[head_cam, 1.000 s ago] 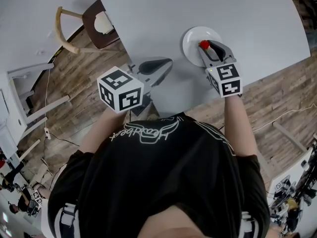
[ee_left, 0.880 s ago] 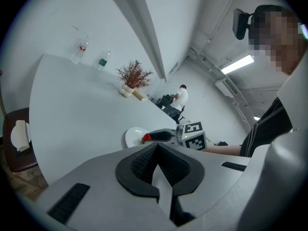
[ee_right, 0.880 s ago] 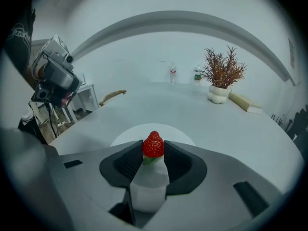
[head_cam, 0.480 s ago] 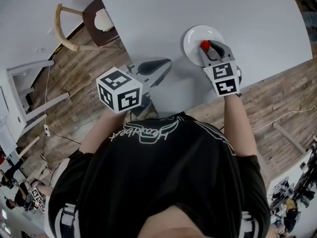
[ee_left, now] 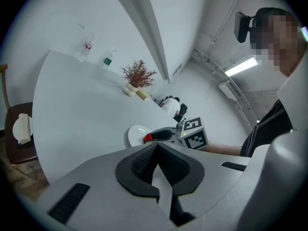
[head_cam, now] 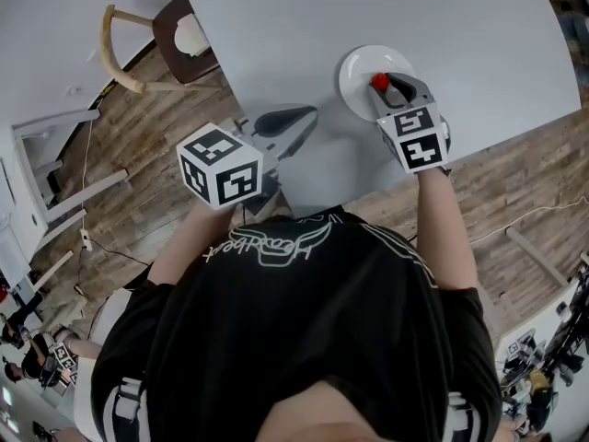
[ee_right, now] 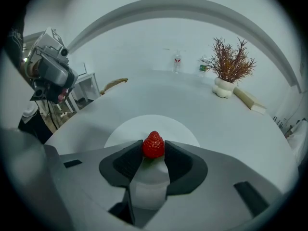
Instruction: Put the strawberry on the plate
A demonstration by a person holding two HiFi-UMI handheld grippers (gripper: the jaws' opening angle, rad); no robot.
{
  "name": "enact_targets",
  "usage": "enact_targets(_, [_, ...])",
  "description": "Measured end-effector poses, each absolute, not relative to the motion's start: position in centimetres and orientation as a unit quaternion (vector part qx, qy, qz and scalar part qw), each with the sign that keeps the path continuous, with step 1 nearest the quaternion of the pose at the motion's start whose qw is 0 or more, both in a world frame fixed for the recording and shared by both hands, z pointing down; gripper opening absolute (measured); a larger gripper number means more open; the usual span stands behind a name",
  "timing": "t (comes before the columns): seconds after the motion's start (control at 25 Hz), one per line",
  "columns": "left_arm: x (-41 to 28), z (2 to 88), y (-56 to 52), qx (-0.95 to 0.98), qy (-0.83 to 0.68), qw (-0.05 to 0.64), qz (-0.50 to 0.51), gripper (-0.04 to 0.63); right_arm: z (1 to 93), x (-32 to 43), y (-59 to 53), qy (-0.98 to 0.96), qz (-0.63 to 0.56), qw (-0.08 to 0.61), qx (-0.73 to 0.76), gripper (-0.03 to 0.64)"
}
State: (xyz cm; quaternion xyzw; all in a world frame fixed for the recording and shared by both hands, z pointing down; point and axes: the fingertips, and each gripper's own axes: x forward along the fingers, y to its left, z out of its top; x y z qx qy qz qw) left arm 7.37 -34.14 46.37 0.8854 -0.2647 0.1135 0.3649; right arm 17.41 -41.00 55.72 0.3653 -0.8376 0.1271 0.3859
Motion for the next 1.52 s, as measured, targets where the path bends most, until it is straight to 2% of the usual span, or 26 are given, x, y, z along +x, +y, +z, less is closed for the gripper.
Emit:
enact_targets(0.52, [7.6, 45.9, -33.5, 0.888, -0.263, 0.363, 0.104, 0.006, 54.8, 18.0, -40.6, -0.837, 0.142, 0.377, 0.369, 0.189])
enact_targets(0.72, [7.3, 45.6, -33.1, 0.891, -0.261, 0.358, 0.101, 0.006, 53.1, 18.1, -40.8, -0.840, 0.140, 0.347, 0.394, 0.210])
enact_targets(1.12, [5.7, 42.6, -29.8, 0.906, -0.250, 0.330, 0.088, 0.007, 45.8, 16.6, -35.8, -0.849, 0.099, 0.285, 0.433, 0.210])
enact_targets(1.28, [5.1, 40.2, -27.7, 0.916, -0.239, 0.311, 0.082, 0.006, 42.3, 15.2, -32.3, -0.858, 0.092, 0.254, 0.437, 0.206])
enact_targets(1.44, [4.2, 37.7, -24.7, 0.925, -0.229, 0.292, 0.081, 0.006, 38.2, 14.0, -28.3, -0.864, 0.085, 0.205, 0.452, 0.161])
enact_targets(1.52, [3.6, 36.5, -23.2, 0.930, -0.223, 0.279, 0.084, 0.006, 35.9, 13.3, -26.3, -0.866, 0.076, 0.175, 0.462, 0.116])
